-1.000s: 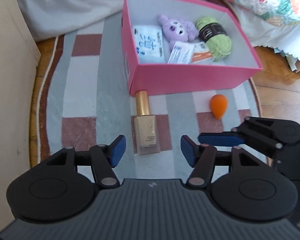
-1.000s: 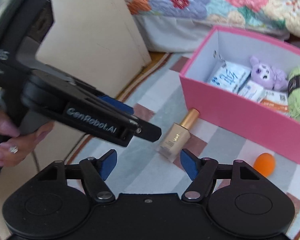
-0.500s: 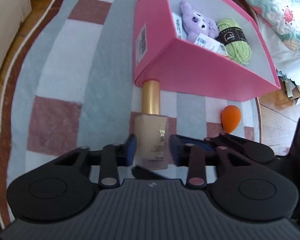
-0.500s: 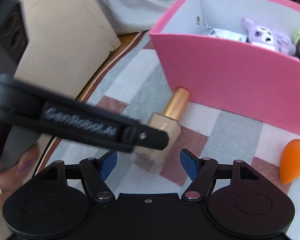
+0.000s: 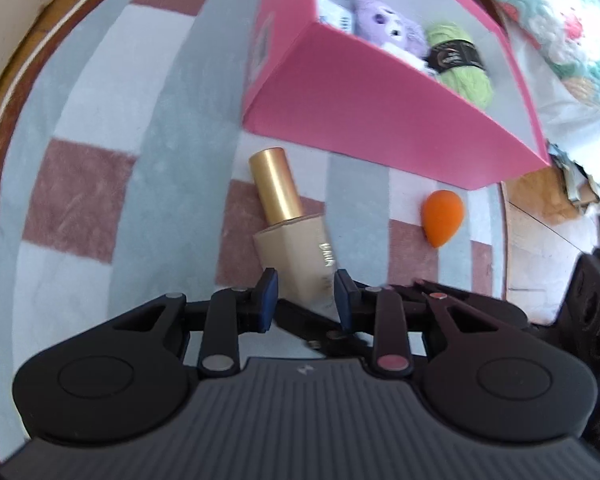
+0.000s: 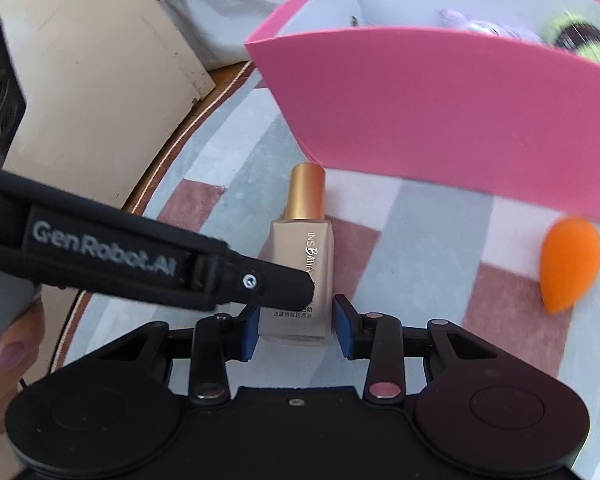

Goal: Organize objects
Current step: 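Lower the left tool onto the foundation bottle and grasp it, then lift the foundation bottle with the left tool into the pink box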

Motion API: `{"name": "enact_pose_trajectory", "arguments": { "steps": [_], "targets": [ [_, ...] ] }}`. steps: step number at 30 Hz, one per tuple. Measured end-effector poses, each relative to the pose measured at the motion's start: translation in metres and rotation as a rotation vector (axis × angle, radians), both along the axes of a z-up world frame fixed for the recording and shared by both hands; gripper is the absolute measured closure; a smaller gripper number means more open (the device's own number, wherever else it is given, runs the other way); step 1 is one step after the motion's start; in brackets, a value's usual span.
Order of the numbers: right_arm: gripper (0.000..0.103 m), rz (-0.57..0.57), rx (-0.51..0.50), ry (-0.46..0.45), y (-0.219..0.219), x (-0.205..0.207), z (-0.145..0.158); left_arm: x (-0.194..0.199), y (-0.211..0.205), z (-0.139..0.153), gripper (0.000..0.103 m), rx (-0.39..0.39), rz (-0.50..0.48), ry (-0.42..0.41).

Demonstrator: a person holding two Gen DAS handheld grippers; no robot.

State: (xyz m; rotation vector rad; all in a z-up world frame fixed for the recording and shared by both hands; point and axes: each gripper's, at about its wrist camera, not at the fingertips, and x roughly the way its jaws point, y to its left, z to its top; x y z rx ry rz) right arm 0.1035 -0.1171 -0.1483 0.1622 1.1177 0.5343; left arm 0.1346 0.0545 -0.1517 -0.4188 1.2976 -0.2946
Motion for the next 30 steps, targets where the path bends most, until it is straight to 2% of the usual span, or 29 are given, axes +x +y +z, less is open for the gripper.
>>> {"name": "enact_pose_trajectory", "arguments": {
  "steps": [4, 8, 9, 14, 18, 21, 30],
  "targets": [
    [0.062, -0.057, 0.097, 0.056, -0.02, -0.002, -0.005, -0.006, 0.003, -0.008, 0.066, -0.057, 0.07, 0.017],
    [0.062, -0.092, 0.15, 0.106, -0.028, 0.001, -0.01, -0.007, -0.005, -0.009, 0.064, -0.04, 0.062, -0.009],
    [0.062, -0.133, 0.137, 0.104, -0.027, 0.0, -0.009, -0.008, -0.008, -0.009, 0.062, -0.027, 0.06, -0.018],
    [0.063, -0.064, 0.089, 0.062, -0.012, 0.0, -0.011, -0.019, -0.021, -0.001, 0.064, 0.043, 0.076, -0.071],
    [0.062, -0.023, 0.014, 0.044, -0.005, -0.01, -0.004, -0.029, -0.03, 0.01, 0.071, 0.076, 0.041, -0.059],
    [0.062, -0.031, -0.007, 0.041, -0.007, -0.022, 0.007, -0.039, -0.035, 0.026, 0.075, 0.082, 0.004, -0.063],
    [0.062, -0.141, 0.03, 0.044, -0.031, -0.047, 0.056, -0.06, -0.059, 0.082, 0.075, 0.085, -0.094, -0.164]
  ]
}}
